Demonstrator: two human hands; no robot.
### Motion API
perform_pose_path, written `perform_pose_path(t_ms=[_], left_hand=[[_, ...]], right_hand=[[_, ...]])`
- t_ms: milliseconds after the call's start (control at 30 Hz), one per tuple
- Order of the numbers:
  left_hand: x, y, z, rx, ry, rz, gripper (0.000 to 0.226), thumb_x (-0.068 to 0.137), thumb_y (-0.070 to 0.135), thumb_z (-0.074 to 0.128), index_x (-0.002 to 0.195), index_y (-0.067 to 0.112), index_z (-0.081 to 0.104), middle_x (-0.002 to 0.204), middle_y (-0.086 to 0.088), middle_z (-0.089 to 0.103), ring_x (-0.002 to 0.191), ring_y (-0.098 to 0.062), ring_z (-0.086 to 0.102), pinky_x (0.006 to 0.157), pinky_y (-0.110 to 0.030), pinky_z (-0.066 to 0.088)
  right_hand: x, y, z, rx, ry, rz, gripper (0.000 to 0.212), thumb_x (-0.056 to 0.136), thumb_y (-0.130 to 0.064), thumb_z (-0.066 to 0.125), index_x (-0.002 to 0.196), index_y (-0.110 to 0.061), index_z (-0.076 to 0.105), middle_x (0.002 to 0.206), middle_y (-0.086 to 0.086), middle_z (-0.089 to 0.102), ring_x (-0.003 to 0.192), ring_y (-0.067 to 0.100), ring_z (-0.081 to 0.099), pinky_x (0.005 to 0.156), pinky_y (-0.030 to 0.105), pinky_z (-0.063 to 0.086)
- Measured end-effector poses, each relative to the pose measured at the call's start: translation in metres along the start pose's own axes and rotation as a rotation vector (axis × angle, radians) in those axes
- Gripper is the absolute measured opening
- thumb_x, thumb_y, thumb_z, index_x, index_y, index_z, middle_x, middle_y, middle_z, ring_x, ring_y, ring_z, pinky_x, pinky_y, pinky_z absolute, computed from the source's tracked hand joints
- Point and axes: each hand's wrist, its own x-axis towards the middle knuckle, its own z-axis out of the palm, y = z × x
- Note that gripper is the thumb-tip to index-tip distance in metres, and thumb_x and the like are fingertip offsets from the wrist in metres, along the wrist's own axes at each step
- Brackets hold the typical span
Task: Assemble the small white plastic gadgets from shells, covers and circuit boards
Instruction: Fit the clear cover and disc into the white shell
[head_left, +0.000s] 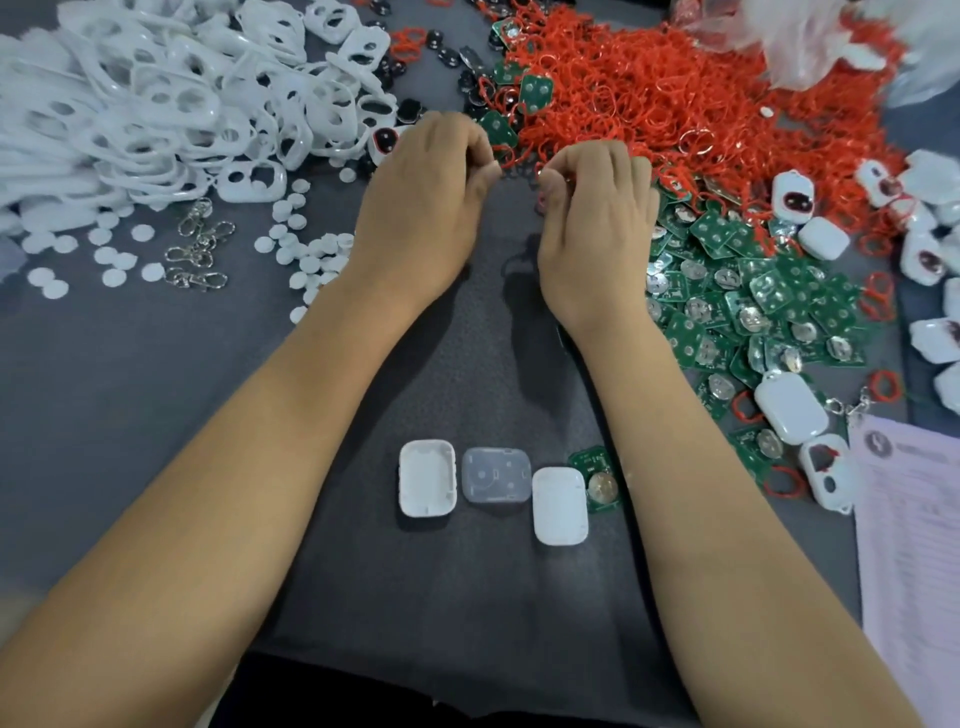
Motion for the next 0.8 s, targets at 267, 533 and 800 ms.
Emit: perform_pose_path(t_ms=[267, 533, 800], left_hand=[[-0.050, 0.007, -0.020, -0.142, 0.037, -0.034, 0.021, 0.106, 0.020, 0.051, 0.114, 0.001, 0.055, 0.104, -0.002, 0.059, 0.092, -0.016, 0.054, 0.077, -0.033, 0.044], [-0.113, 0.012, -0.042, -0.156, -0.087, 0.025, 0.020, 0.108, 0.025, 0.049, 0.116, 0.016, 0.065, 0.108, 0.011, 0.059, 0.094, -0.003, 0.053, 0.082, -0.025, 0.045], [-0.138, 0.017, -0.051, -0.122, -0.235, -0.035, 0.013, 0.106, 0.031, 0.053, 0.111, 0.027, 0.064, 0.106, 0.015, 0.062, 0.092, -0.006, 0.056, 0.083, -0.030, 0.048]], right_hand=[[-0.027, -0.004, -0.022, 0.228, 0.167, -0.083, 0.023, 0.106, -0.023, 0.053, 0.103, -0.004, 0.065, 0.096, 0.001, 0.064, 0.088, 0.029, 0.056, 0.081, 0.046, 0.042], [-0.079, -0.005, -0.056, 0.398, 0.062, 0.047, 0.024, 0.099, -0.036, 0.066, 0.106, -0.014, 0.066, 0.095, -0.006, 0.067, 0.090, 0.020, 0.066, 0.080, 0.043, 0.054], [-0.124, -0.010, -0.073, 0.421, -0.018, 0.067, 0.011, 0.093, -0.020, 0.075, 0.103, -0.017, 0.073, 0.094, -0.006, 0.072, 0.090, 0.017, 0.065, 0.086, 0.039, 0.054]])
